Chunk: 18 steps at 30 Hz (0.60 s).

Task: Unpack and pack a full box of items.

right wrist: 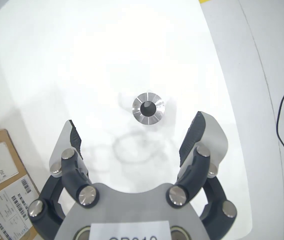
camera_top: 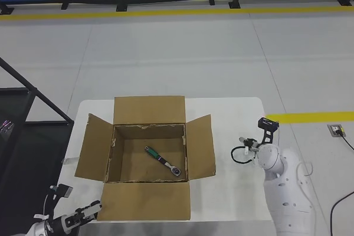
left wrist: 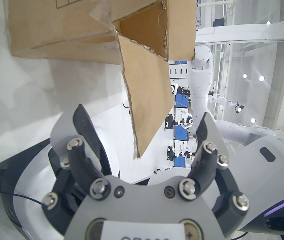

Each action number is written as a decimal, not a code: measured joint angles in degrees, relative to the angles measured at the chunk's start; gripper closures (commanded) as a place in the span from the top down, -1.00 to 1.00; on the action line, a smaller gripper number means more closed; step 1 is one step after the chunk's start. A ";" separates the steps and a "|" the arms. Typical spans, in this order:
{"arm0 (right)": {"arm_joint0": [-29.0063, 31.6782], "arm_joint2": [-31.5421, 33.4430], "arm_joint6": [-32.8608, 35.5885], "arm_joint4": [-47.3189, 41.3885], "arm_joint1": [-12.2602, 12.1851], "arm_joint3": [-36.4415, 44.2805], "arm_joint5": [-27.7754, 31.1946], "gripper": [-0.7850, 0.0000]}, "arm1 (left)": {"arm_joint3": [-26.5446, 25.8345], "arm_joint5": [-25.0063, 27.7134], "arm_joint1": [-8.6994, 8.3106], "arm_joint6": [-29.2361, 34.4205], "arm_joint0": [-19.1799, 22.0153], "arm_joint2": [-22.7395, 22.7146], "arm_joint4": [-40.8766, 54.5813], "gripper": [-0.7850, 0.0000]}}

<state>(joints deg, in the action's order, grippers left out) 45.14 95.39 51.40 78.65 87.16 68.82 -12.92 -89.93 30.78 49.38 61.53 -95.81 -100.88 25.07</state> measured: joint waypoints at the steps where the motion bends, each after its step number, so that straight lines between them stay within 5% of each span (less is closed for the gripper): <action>1: -0.60 0.09 -0.05 0.09 -0.11 -1.22 0.18 1.00 | -0.02 -0.02 0.00 -0.01 -0.03 -0.03 0.04 1.00; 2: -1.23 0.05 -0.16 0.35 -0.23 -2.35 0.19 0.89 | -0.05 -0.04 0.01 -0.02 -0.06 -0.06 0.05 1.00; 5: -2.10 -0.30 -0.26 1.02 -0.43 -3.75 -0.29 0.07 | -0.19 -0.22 0.01 0.10 -0.05 -0.07 0.01 1.00; 10: -3.30 -0.63 -0.31 1.71 -0.70 -5.55 -1.76 -0.19 | -0.42 -0.38 0.01 0.16 0.10 -0.06 -0.20 1.00; 15: -4.58 -0.58 -0.73 1.17 -0.96 -7.70 -2.80 -0.95 | -0.16 -0.24 -0.01 0.45 0.05 -0.50 0.29 1.00; 18: -5.03 -0.79 -0.75 1.01 -1.08 -8.22 -3.30 -1.00 | 0.06 -0.18 -0.02 0.69 0.04 -0.60 0.49 1.00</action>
<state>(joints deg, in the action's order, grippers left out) 40.11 94.60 50.65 79.65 86.08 60.60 -16.22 -89.87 30.61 49.36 62.22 -95.77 -101.48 25.57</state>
